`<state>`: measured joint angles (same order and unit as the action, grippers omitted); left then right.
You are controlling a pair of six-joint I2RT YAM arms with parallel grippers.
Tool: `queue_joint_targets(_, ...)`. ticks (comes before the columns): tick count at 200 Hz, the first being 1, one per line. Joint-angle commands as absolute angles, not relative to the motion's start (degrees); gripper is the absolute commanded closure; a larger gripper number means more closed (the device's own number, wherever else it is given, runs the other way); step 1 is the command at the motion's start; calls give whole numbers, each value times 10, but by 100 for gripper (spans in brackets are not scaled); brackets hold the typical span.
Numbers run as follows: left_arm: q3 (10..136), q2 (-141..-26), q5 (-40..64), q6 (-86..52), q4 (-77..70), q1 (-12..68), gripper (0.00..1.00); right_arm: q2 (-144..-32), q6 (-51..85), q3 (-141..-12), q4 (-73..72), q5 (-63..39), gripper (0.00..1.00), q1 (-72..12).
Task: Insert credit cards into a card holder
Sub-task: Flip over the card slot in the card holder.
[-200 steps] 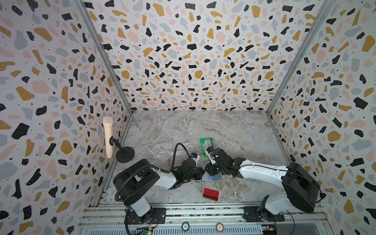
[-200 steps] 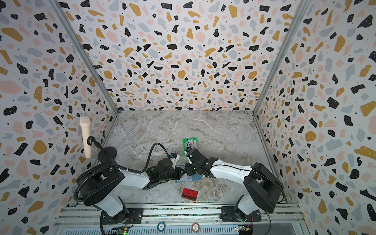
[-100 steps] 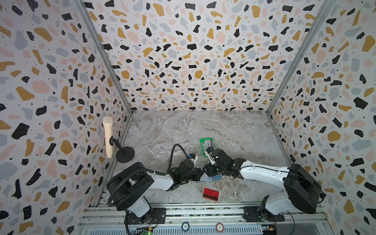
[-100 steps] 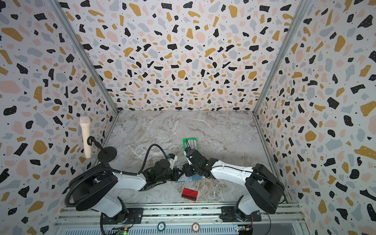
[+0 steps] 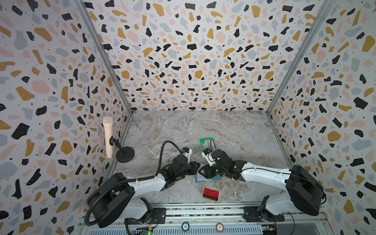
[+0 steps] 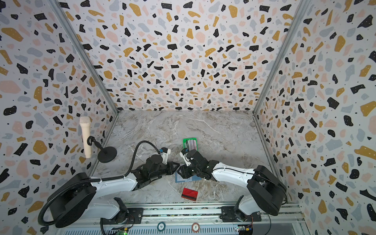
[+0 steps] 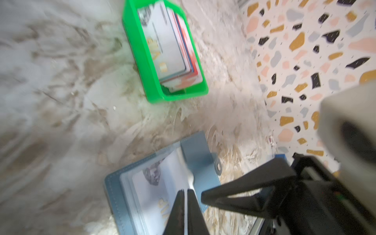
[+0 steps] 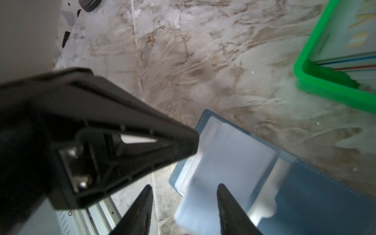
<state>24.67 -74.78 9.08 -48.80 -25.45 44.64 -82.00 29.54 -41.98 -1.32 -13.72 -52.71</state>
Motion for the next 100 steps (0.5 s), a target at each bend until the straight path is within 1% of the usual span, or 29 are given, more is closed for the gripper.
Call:
queue_joint_targets(1,246,-736,91,-477,-240,446,88,-785,296,-412,-21,-139,48,-517)
queue_joint_targets(14,247,-749,103,-482,-252,446,88,-763,297,-405,-6,-114,50,-504)
queue_joint_targets(36,247,-771,108,-488,-273,452,88,-758,296,-397,21,-83,58,-481)
queue_joint_targets(63,257,-808,98,-483,-271,464,96,-802,292,-397,30,-83,66,-479)
queue_joint_targets(86,252,-832,93,-487,-282,464,97,-842,294,-391,5,-91,76,-490)
queue_joint_targets(100,249,-843,91,-488,-289,464,96,-863,291,-397,0,-85,78,-509)
